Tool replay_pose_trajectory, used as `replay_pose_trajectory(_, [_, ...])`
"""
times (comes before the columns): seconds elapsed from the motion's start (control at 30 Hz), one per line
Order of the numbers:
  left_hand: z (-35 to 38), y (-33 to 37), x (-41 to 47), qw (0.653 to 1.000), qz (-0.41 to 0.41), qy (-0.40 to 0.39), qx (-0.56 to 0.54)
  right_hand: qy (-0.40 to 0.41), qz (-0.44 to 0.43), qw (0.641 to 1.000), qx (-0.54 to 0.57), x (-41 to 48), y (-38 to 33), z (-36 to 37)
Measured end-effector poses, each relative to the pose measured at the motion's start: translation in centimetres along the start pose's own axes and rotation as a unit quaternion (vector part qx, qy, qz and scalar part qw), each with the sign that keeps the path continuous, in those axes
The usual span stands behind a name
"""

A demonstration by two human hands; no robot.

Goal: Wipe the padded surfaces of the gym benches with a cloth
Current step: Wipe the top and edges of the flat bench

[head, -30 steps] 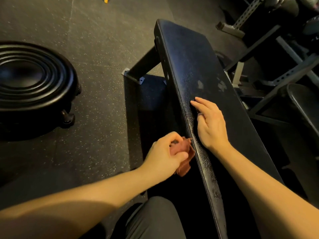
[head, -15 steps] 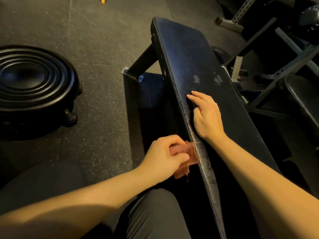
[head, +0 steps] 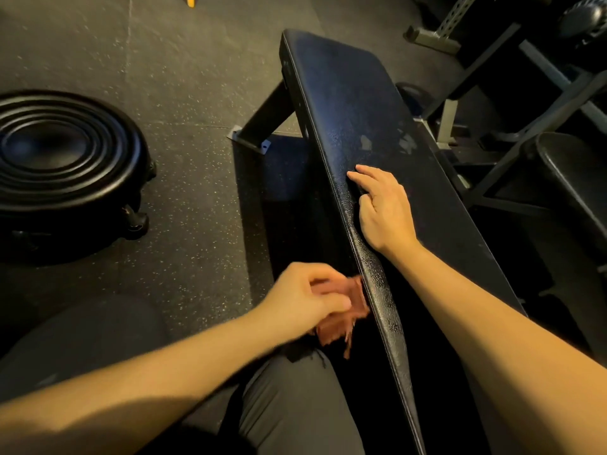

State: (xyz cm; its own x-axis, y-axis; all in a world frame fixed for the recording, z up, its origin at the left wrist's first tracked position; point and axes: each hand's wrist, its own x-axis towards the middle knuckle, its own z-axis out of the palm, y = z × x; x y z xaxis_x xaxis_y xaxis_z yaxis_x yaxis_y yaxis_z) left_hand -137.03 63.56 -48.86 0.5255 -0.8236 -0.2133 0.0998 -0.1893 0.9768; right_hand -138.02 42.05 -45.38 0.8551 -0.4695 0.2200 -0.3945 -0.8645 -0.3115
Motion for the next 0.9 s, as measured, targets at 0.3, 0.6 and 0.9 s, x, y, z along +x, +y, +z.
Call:
replay_pose_trajectory(0.3, [-5.7,3.5,7.9,0.988,-0.072,0.079,0.108,0.009,-0.006,1.0,-0.004,0.2,0.0,-0.1])
replay_pose_trajectory(0.6, [0.7,2.4,-1.3,0.997,0.042,0.049,0.031,0.009,-0.006,1.0,-0.017,0.3,-0.1,0.0])
replay_pose_trajectory(0.9, [-6.5,4.4,2.9,0.995,-0.067,-0.002,0.08,-0.008,-0.003,1.0,-0.027,-0.1,-0.4,-0.3])
